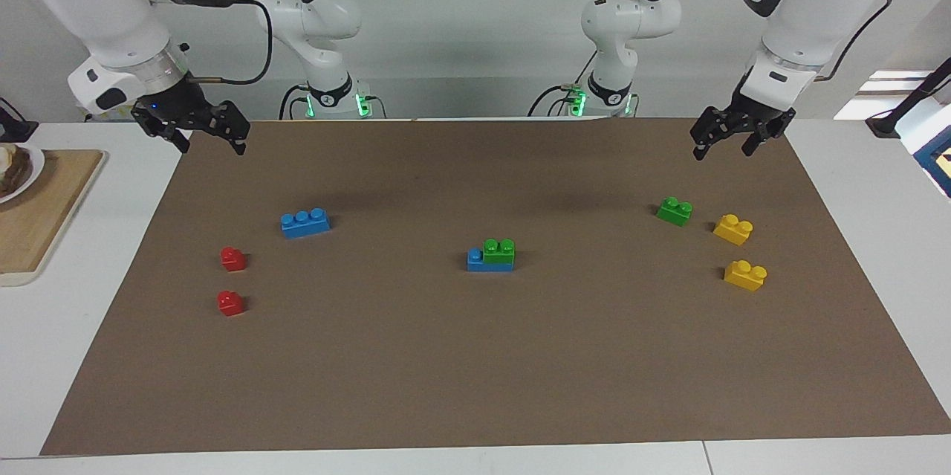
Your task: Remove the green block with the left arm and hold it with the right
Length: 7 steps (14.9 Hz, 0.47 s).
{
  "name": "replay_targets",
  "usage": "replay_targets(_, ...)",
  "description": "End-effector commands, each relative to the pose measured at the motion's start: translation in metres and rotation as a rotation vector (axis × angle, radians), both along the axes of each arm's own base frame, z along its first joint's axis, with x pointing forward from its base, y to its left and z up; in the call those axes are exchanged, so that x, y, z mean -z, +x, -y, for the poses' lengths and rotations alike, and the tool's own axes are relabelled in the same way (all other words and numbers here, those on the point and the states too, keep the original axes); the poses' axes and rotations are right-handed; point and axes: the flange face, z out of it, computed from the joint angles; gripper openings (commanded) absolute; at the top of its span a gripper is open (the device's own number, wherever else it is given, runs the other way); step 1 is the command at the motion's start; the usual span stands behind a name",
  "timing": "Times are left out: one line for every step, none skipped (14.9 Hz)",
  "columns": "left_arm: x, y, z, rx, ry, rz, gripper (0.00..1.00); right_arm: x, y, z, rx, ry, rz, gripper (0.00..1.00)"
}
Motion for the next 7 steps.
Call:
replay_targets(-0.006,-0.004,0.002,-0.005,-0.01,0.0,1.0,-0.005,0.003,0.003,0.006,-0.012,0.049,1.0)
replay_targets(-0.006,-0.004,0.002,-0.005,-0.01,0.0,1.0,-0.007,0.001,0.004,-0.021,-0.009,0.048,1.0)
replay_targets(-0.007,-0.004,0.002,-0.005,-0.01,0.001,1.0,-0.007,-0.001,0.003,-0.026,-0.002,0.046,1.0)
replay_targets(-0.006,-0.004,0.002,-0.005,-0.011,0.0,1.0,-0.007,-0.001,0.003,0.022,0.008,0.049,1.0)
replay_targets(-0.007,-0.004,0.002,-0.005,-0.01,0.003,1.0,-0.008,0.001,0.001,0.16,0.027,0.064,0.99)
replay_targets(-0.007,-0.004,0.002,-0.005,-0.01,0.003,1.0,-0.008,0.003,-0.004,0.318,0.036,0.065,0.99)
replay_targets(-0.006,-0.004,0.002,-0.005,-0.01,0.001,1.0,-0.008,0.004,-0.011,0.435,0.034,0.065,0.98)
